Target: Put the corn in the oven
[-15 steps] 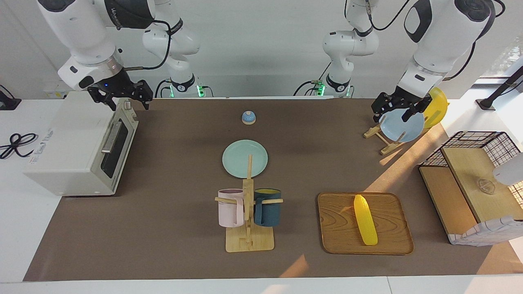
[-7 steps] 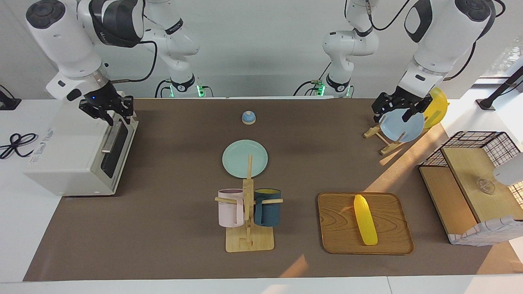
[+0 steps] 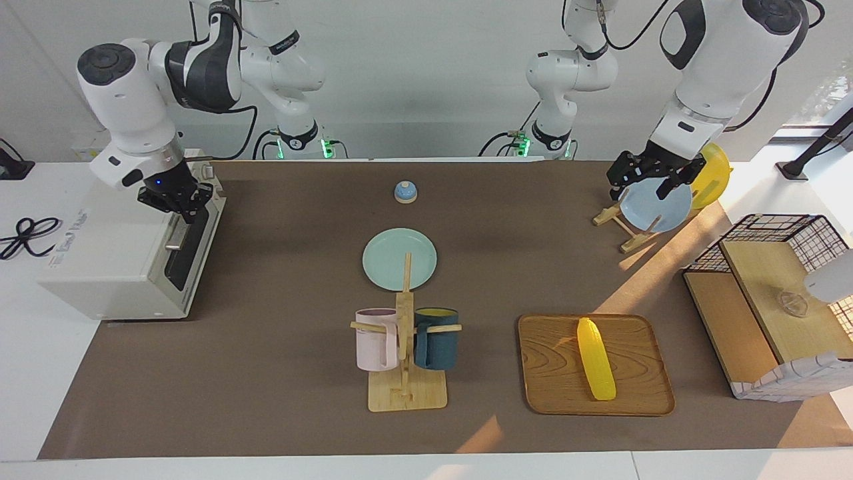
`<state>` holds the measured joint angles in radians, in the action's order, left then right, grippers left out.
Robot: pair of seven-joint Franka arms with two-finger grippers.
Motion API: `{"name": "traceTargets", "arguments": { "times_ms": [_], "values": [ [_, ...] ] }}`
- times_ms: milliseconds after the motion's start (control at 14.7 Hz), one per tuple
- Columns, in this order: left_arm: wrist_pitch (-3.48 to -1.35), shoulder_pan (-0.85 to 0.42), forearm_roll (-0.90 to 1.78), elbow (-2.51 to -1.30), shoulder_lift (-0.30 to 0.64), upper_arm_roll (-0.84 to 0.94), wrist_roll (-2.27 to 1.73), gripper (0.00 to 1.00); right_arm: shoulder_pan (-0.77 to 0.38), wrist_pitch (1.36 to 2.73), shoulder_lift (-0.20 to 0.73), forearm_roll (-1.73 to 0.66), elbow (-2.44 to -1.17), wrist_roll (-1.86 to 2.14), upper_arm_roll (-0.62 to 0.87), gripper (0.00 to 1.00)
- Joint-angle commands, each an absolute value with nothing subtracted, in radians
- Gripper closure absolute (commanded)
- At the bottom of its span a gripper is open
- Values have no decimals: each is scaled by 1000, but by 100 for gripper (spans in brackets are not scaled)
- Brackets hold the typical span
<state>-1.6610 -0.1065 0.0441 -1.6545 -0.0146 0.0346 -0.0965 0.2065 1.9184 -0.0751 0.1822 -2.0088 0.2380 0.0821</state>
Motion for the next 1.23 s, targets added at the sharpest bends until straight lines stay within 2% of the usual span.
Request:
{"name": "traceTargets", "arguments": {
  "times_ms": [0, 409, 749, 953, 1158],
  "values": [
    [-1698, -107, 34, -1671, -15, 38, -98, 0, 245, 1971, -46, 241, -2026, 249, 91, 100],
    [-1735, -123, 32, -1690, 5, 38, -94, 0, 235, 1980, -26, 258, -2058, 195, 94, 100],
    [-1743, -146, 31, -1694, 29, 38, -95, 0, 150, 2103, 26, 246, -2138, 2, 97, 100],
    [-1804, -176, 31, -1689, 106, 38, -92, 0, 140, 2198, 52, 178, -2181, -17, 97, 100],
    [-1940, -199, 22, -1654, 251, 38, -83, 0, 141, 2272, 83, 160, -2218, -29, 97, 100]
  ]
}}
